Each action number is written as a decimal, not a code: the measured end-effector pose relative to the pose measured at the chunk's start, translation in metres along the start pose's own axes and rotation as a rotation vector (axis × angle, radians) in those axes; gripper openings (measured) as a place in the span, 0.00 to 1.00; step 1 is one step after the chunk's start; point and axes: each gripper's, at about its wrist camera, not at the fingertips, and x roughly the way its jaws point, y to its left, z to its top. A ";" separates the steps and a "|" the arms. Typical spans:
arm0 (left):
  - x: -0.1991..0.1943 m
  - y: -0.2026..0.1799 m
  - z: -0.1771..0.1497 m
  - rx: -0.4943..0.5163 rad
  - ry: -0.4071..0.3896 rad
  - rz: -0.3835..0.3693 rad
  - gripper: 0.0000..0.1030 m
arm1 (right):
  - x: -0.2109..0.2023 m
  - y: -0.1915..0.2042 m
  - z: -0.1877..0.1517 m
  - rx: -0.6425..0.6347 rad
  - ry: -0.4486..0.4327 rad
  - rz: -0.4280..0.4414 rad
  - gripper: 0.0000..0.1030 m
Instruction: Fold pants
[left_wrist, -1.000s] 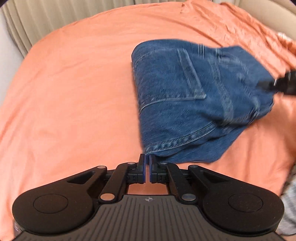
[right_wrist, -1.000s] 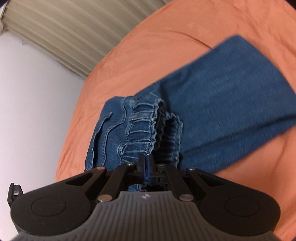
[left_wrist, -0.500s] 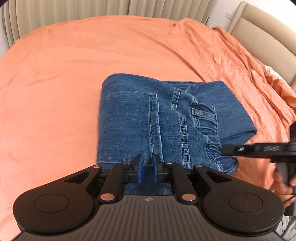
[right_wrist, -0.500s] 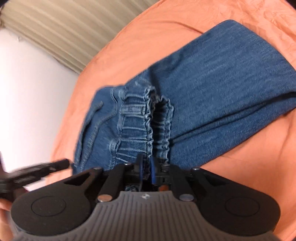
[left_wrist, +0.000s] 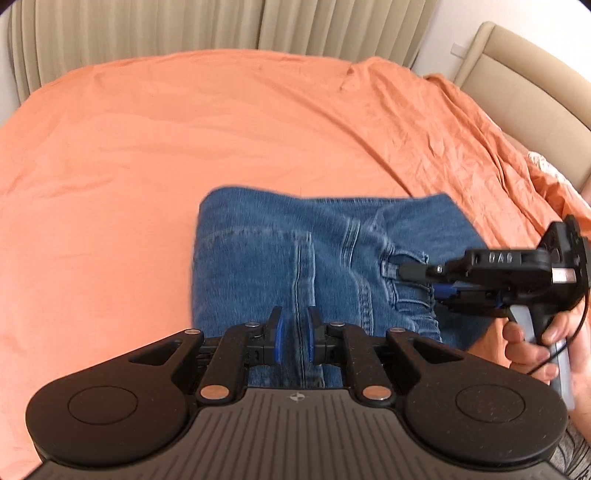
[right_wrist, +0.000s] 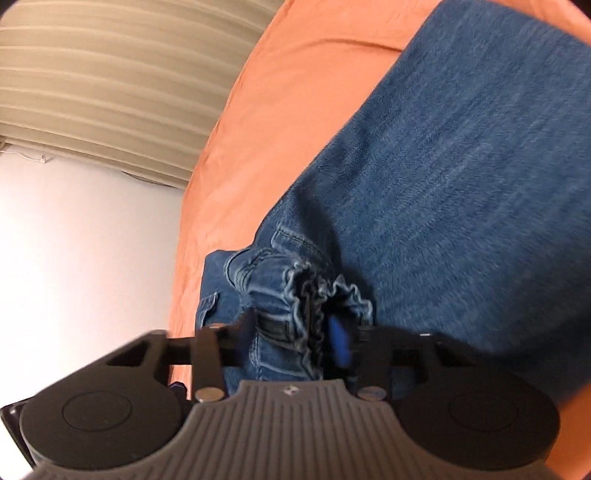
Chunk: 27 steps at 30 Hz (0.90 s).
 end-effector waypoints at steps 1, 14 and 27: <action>-0.002 0.000 0.002 -0.002 -0.015 0.002 0.14 | -0.002 0.010 -0.001 -0.054 -0.011 -0.013 0.17; -0.064 0.008 0.035 -0.049 -0.245 0.045 0.13 | -0.052 0.202 0.037 -0.528 -0.099 -0.015 0.11; -0.022 -0.018 0.060 -0.019 -0.225 -0.090 0.13 | -0.125 0.183 0.127 -0.568 -0.087 -0.318 0.10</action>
